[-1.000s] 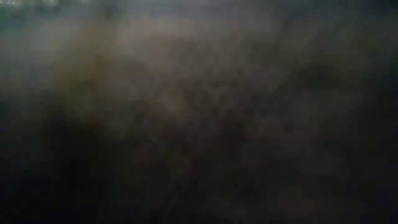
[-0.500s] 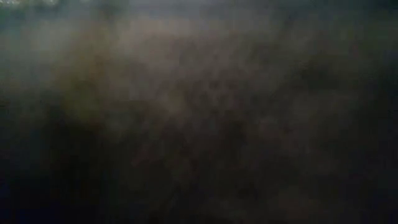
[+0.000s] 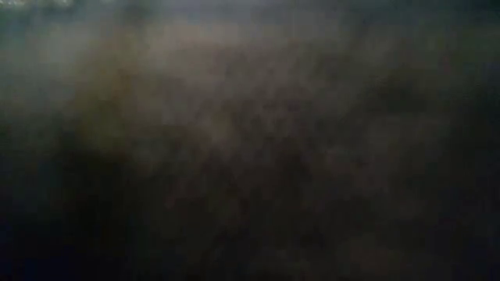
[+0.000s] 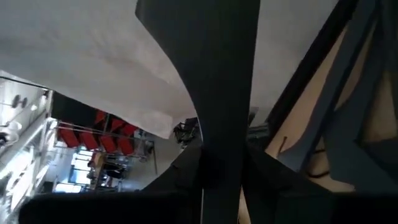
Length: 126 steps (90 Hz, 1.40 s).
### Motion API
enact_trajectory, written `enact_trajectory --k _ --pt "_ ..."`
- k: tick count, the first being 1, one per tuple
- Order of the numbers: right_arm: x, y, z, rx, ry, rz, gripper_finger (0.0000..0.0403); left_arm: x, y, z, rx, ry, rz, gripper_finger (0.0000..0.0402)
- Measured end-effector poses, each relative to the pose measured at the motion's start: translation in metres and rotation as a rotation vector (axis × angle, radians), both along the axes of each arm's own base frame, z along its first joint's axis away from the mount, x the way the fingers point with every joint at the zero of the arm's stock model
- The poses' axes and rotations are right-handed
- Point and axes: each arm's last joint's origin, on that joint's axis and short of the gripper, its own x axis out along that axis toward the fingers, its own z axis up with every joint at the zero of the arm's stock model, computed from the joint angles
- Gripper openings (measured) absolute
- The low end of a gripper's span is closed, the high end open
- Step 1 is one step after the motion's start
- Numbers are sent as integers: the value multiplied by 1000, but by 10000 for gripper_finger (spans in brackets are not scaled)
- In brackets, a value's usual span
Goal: Hang clothes
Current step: Insert the black hanger into the green shirt
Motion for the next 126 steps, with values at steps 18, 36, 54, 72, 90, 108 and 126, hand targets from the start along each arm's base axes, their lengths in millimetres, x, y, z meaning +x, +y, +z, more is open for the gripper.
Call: enact_trajectory --k 18,36,54,72,90,108,126 --pt "0 1 0 9 -9 41 10 0 0 -1 -19 -9 -3 56" --pt "-13 3 6 70 44 64 1 -2 -1 -1 -27 -17 7 56" --pt "-22 24 44 -77 46 104 0 -6 -1 -1 -1 29 19 56" --pt "-39 57 100 -301 -66 159 0 -5 0 1 69 85 16 56" --pt "-56 80 136 -374 -211 155 0 7 2 6 104 87 -12 56" --pt "-65 88 144 -377 -222 171 0 11 0 8 120 110 -32 56" --pt "-68 88 122 -353 13 138 0 17 -15 21 184 128 -64 56"
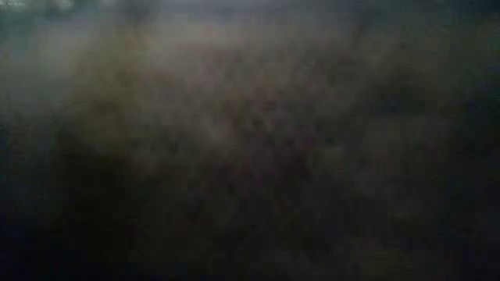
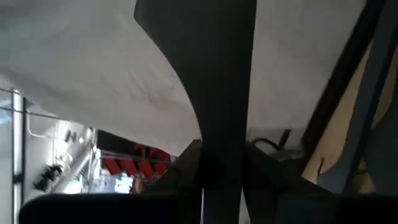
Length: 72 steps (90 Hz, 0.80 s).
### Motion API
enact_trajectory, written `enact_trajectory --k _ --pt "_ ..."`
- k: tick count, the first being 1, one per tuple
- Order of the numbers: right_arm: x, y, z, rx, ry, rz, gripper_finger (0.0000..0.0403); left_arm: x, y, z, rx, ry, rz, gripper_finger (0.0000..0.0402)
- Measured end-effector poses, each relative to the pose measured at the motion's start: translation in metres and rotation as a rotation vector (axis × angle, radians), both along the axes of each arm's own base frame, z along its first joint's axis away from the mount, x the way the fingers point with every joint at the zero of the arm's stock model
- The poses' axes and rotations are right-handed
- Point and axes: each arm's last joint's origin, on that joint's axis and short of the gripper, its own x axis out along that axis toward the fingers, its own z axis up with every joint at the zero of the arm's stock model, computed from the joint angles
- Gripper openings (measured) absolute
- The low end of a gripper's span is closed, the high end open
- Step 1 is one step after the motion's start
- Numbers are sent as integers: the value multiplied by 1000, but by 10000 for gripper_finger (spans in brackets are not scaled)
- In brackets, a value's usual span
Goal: Hang clothes
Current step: Insert the black hanger into the green shirt
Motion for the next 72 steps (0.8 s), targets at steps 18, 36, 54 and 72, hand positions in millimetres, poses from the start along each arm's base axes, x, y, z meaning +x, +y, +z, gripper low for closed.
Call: enact_trajectory --k 18,36,54,72 --pt "11 9 -5 0 -6 55 0 -2 -3 3 8 16 -5 56" --pt "17 29 -2 -26 -32 209 0 -9 -3 -4 0 17 5 56" --pt "16 37 -5 -20 10 232 0 -9 -3 -4 -1 12 6 56" --pt "21 36 1 -73 -63 198 0 0 -3 -1 -36 -37 -23 56"
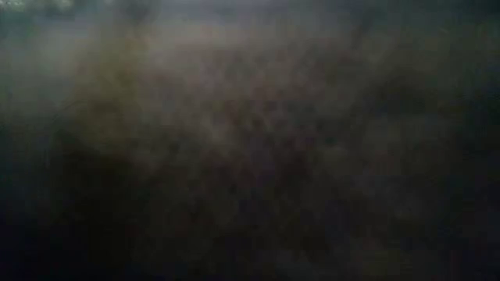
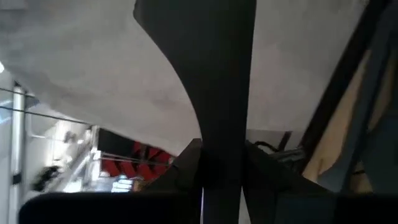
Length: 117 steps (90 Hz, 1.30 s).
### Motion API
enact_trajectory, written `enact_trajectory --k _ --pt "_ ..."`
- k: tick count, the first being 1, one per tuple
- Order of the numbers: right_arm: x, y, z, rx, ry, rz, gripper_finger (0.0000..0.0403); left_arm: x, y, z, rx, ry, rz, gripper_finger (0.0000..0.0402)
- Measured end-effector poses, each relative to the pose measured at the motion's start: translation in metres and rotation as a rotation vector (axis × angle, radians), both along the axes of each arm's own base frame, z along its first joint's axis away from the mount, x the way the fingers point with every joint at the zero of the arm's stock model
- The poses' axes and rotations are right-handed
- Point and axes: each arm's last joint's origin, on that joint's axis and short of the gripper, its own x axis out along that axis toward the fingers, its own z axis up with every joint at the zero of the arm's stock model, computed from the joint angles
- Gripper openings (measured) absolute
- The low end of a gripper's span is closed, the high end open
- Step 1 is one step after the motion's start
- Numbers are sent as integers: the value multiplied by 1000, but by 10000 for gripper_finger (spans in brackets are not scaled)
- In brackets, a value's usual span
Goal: Hang clothes
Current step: Insert the black hanger into the green shirt
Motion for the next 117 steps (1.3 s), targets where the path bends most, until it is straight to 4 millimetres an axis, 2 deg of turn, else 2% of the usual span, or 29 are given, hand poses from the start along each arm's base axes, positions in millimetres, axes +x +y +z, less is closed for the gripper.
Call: enact_trajectory --k 21,46,60,82,95,117 --pt "13 -3 19 -31 -235 -26 0 18 -1 0 -5 -20 -42 56" --pt "14 -12 24 -106 -283 -114 0 33 -7 9 -17 -107 -120 56" --pt "17 -14 32 -102 -375 -98 0 42 -9 14 -21 -135 -171 56" --pt "23 0 57 -41 -501 -17 0 51 -1 3 -15 -121 -142 56" --pt "24 8 70 -47 -551 -2 0 58 -2 7 -27 -241 -178 56" --pt "24 18 69 -29 -509 23 0 65 -5 21 -22 -431 -222 56"
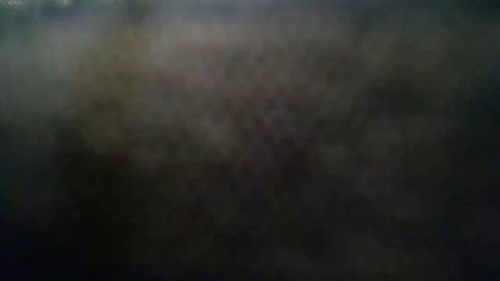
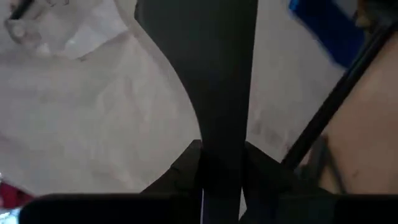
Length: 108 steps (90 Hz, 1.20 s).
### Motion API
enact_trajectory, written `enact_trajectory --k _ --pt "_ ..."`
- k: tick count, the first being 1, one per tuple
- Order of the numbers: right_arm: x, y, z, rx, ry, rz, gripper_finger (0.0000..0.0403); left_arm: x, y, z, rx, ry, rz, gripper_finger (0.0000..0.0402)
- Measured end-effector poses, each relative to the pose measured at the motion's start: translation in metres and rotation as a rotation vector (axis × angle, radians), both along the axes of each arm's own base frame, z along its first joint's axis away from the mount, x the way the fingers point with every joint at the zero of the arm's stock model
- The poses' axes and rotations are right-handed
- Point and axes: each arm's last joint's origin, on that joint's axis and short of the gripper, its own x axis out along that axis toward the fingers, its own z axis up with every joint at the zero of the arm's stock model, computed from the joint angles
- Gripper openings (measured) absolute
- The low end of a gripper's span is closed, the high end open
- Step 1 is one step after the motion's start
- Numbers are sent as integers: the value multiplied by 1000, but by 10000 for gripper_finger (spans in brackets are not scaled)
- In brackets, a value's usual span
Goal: Hang clothes
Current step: Insert the black hanger into the green shirt
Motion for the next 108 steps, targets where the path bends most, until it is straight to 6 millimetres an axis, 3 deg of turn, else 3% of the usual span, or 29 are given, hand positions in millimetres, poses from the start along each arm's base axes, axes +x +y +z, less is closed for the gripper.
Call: enact_trajectory --k 27,39,60,85,108 --pt "2 30 23 -64 -230 109 0 4 -5 16 -8 -218 -59 56" --pt "0 37 31 -128 -275 73 13 4 -10 21 -8 -278 -73 56" --pt "-1 42 46 -152 -226 76 110 5 -22 22 -19 -299 -108 56" --pt "-14 49 54 -158 41 -14 238 4 -30 12 -46 -260 -82 56" --pt "-51 49 101 -113 7 -15 266 4 -30 12 -40 -248 -69 56"
